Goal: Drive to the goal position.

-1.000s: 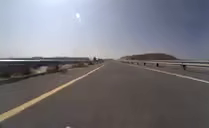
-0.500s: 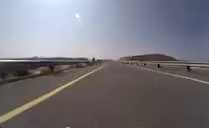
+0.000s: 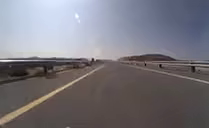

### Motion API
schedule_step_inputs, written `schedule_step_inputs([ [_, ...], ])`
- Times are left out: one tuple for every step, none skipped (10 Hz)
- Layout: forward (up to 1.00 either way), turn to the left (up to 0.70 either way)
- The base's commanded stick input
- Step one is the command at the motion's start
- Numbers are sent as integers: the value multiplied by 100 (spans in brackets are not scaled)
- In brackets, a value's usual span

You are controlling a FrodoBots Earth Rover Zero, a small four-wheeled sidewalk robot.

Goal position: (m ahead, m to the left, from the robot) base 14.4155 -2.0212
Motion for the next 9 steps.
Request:
schedule_step_inputs([
  [100,0],
  [100,0],
  [100,0],
  [100,0],
  [100,0],
  [100,0],
  [100,0],
  [100,0],
  [100,0],
])
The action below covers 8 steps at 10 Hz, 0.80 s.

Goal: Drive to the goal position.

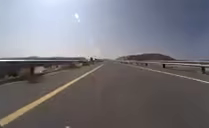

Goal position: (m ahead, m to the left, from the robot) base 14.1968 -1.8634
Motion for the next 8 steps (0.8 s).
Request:
schedule_step_inputs([
  [100,0],
  [100,0],
  [100,0],
  [100,0],
  [100,0],
  [100,0],
  [100,0],
  [100,0],
])
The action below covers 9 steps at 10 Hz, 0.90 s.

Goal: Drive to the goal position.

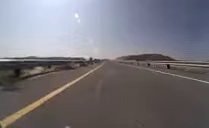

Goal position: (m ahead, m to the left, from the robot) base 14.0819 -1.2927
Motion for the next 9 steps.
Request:
schedule_step_inputs([
  [100,0],
  [100,0],
  [100,0],
  [100,0],
  [100,0],
  [100,0],
  [100,0],
  [100,0],
  [100,0],
])
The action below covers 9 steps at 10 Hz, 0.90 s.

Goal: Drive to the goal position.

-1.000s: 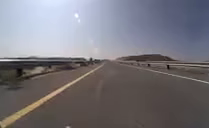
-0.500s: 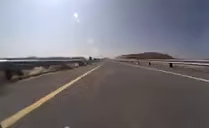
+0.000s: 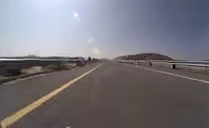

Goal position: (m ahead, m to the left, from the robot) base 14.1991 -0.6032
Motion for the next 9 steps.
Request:
schedule_step_inputs([
  [100,0],
  [100,0],
  [100,0],
  [100,0],
  [100,0],
  [100,0],
  [100,0],
  [100,0],
  [100,0],
])
